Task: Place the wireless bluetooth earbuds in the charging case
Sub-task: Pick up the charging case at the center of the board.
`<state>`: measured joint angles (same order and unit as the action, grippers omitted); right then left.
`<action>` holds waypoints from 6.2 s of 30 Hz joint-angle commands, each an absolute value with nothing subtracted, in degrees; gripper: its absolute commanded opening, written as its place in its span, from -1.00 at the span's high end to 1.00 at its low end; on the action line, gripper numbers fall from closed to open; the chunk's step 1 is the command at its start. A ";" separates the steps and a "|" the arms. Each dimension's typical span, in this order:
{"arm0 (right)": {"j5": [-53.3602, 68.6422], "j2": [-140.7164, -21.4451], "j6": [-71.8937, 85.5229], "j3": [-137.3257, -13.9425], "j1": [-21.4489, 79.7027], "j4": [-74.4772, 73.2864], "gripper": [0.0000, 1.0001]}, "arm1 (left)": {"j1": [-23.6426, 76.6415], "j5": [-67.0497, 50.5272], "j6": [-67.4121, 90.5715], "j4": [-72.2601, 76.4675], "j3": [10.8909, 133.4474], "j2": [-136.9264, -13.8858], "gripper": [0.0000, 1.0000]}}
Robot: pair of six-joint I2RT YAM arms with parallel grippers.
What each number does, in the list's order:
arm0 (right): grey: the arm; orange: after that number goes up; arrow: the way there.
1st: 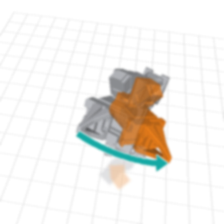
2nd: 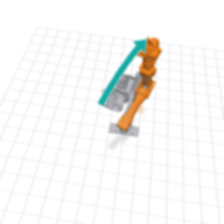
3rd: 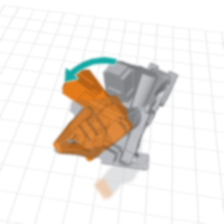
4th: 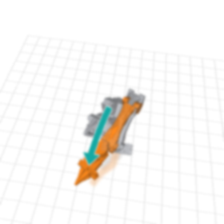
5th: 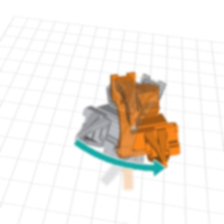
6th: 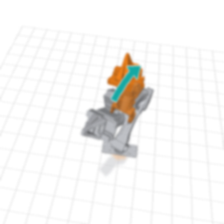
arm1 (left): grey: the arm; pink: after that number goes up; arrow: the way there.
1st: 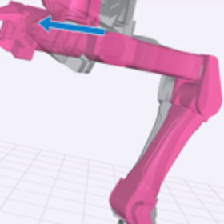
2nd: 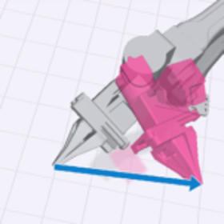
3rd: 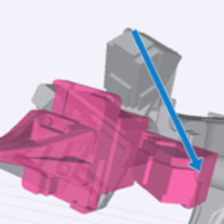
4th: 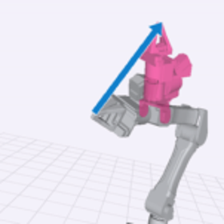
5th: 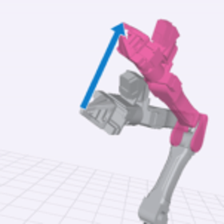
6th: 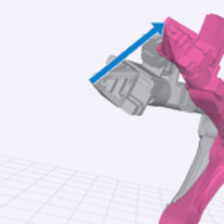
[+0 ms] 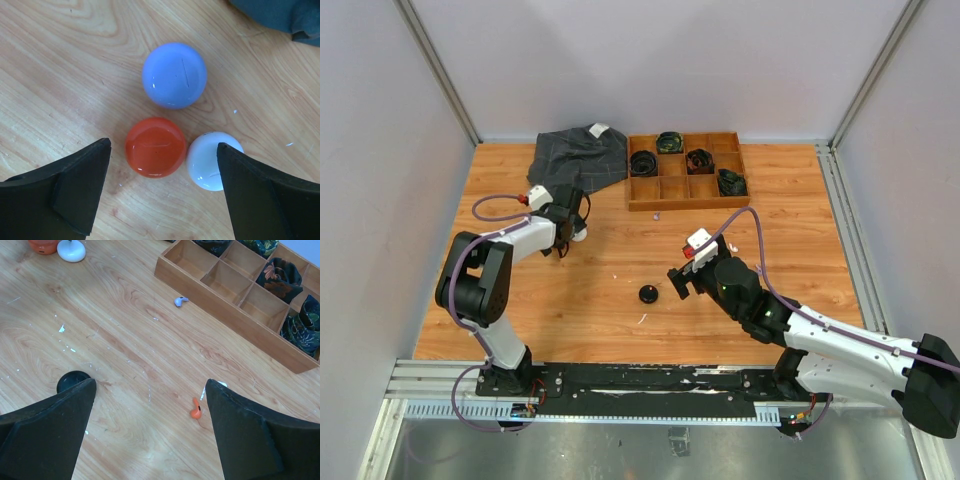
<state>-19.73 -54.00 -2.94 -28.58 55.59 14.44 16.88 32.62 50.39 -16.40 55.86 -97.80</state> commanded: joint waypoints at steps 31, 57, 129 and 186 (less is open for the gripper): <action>-20.00 -53.17 -1.99 -27.55 55.22 16.77 -0.87 | 15.70 31.56 46.02 -16.74 53.23 -99.13 -0.26; -16.81 -56.40 -0.57 -32.22 55.12 10.58 -0.90 | 18.17 22.63 40.09 -9.19 37.59 -80.12 0.10; 31.26 -81.26 21.61 -59.59 45.99 -1.06 0.69 | 52.12 0.70 -8.69 52.69 7.45 -51.31 -0.12; 45.86 -73.64 -20.73 -65.73 44.28 -25.05 0.87 | 35.33 -52.95 7.29 48.00 18.59 -59.25 0.05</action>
